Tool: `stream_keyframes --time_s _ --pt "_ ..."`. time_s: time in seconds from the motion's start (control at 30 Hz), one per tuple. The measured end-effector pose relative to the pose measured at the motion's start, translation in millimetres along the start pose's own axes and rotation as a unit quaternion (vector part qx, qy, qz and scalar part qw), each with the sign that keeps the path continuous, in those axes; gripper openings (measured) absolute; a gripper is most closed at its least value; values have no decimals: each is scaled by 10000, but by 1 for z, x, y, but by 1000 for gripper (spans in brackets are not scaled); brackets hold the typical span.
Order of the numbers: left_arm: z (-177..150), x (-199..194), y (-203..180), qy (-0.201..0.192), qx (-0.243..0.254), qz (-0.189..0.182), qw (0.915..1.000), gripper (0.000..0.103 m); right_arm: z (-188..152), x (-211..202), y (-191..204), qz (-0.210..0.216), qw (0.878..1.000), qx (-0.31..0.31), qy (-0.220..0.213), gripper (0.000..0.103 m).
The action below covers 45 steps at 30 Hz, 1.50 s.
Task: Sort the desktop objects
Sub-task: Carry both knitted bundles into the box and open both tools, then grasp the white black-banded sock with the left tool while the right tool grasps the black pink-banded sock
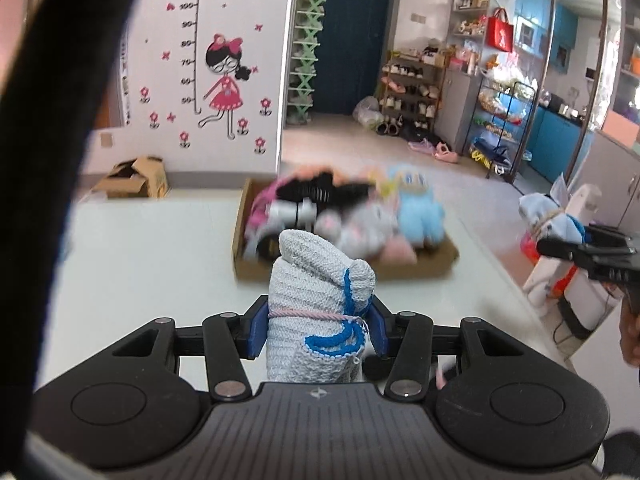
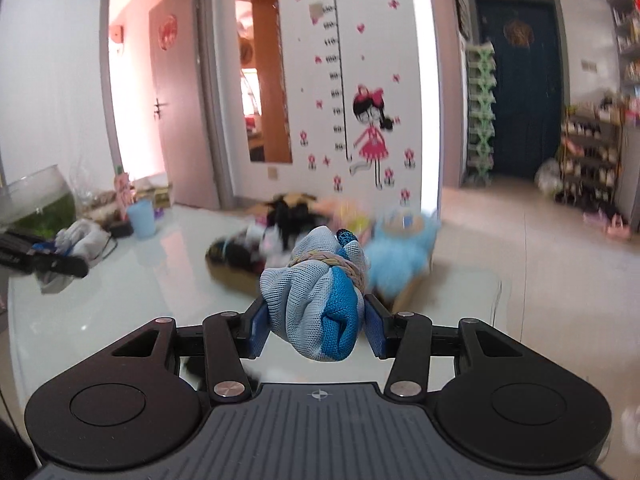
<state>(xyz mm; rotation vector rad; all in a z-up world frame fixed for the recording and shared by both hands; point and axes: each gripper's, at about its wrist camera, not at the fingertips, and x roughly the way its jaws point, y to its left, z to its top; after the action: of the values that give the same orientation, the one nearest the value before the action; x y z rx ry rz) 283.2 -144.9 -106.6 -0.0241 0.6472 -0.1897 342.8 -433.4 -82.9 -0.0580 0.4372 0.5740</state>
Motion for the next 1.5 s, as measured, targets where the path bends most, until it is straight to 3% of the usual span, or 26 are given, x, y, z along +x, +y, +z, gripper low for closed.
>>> stream_keyframes --time_s 0.17,0.3,0.5,0.7,0.83,1.0,1.13,1.23,1.37,1.5 --pt "50 62 -4 -30 40 100 9999 46 26 49 -10 83 9999 -79 17 55" --pt "68 120 -11 95 60 154 9998 46 26 104 -19 126 9993 -245 240 55" --pt "60 181 -7 211 -49 231 9995 46 6 167 -30 154 9968 -615 481 55" --pt "45 204 1 250 -73 343 9991 48 -19 190 -36 70 9939 -968 524 57" --pt "46 185 6 194 -48 452 9988 82 -26 185 -37 66 9947 -987 293 73" --pt "52 174 1 95 -19 391 9992 84 -23 173 -44 95 9968 -782 156 73" --pt "58 160 0 -74 9 349 9994 97 -17 159 -46 121 9974 -702 66 74" --pt "55 138 -1 -156 54 298 9994 98 -12 139 -47 178 9982 -560 -87 75" --pt "33 102 1 -146 118 48 9998 102 -15 96 -42 476 9983 -230 -236 80" --pt "-12 79 -1 159 383 -130 9991 102 -38 64 -23 1018 9940 -387 105 81"
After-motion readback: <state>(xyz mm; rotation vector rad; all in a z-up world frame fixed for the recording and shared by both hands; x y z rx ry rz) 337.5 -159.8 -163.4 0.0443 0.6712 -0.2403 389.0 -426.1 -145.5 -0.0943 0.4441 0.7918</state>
